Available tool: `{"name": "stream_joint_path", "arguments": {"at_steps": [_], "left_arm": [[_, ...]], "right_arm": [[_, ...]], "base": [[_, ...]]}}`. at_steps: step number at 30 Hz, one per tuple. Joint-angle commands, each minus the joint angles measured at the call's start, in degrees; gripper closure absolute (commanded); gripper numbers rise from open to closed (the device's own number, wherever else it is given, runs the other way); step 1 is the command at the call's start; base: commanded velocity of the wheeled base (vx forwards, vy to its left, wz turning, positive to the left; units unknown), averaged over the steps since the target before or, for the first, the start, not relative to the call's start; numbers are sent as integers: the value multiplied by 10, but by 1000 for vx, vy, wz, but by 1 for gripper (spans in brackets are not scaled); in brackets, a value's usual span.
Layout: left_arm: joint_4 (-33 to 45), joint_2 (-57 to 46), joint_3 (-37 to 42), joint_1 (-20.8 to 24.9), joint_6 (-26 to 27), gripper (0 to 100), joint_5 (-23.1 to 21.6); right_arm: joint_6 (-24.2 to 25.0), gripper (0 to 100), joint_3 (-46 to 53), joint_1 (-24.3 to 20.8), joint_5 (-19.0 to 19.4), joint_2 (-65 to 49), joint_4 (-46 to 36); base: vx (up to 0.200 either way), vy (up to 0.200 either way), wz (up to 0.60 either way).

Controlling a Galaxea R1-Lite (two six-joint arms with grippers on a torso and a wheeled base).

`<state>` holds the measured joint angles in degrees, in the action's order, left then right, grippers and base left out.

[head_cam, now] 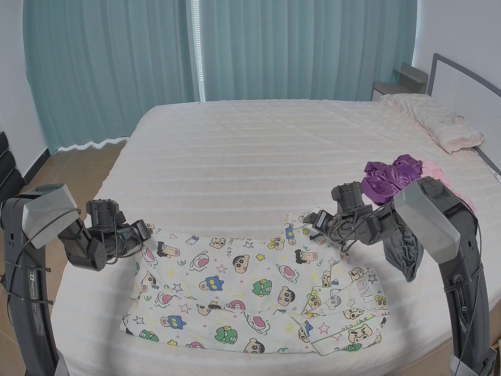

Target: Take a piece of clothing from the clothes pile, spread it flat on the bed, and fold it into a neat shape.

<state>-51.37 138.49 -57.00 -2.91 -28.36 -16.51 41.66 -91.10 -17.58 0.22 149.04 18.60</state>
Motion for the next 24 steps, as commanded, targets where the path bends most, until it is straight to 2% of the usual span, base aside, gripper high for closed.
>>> {"name": "stream_joint_path", "arguments": {"at_steps": [1,9,12,13,14,16,24], "left_arm": [[0,0,1,0,1,100,0],[0,-3,1,1,3,100,0],[-1,-4,1,0,3,100,0],[-11,-7,1,0,2,100,0],[-11,-7,1,0,2,100,0],[-19,-14,6,-1,1,100,0],[-23,-30,18,-3,-3,100,-6]], "right_arm": [[0,100,2,4,1,-5,0],[-1,100,9,30,7,-13,7],[0,100,15,39,23,-16,11],[0,100,37,47,55,-25,25],[-1,100,38,47,56,-25,26],[-2,100,68,52,82,-30,64],[-8,100,124,58,108,-32,188]], "base": [[0,0,0],[0,0,0],[0,0,0],[0,0,0],[0,0,0],[0,0,0],[0,0,0]]}}
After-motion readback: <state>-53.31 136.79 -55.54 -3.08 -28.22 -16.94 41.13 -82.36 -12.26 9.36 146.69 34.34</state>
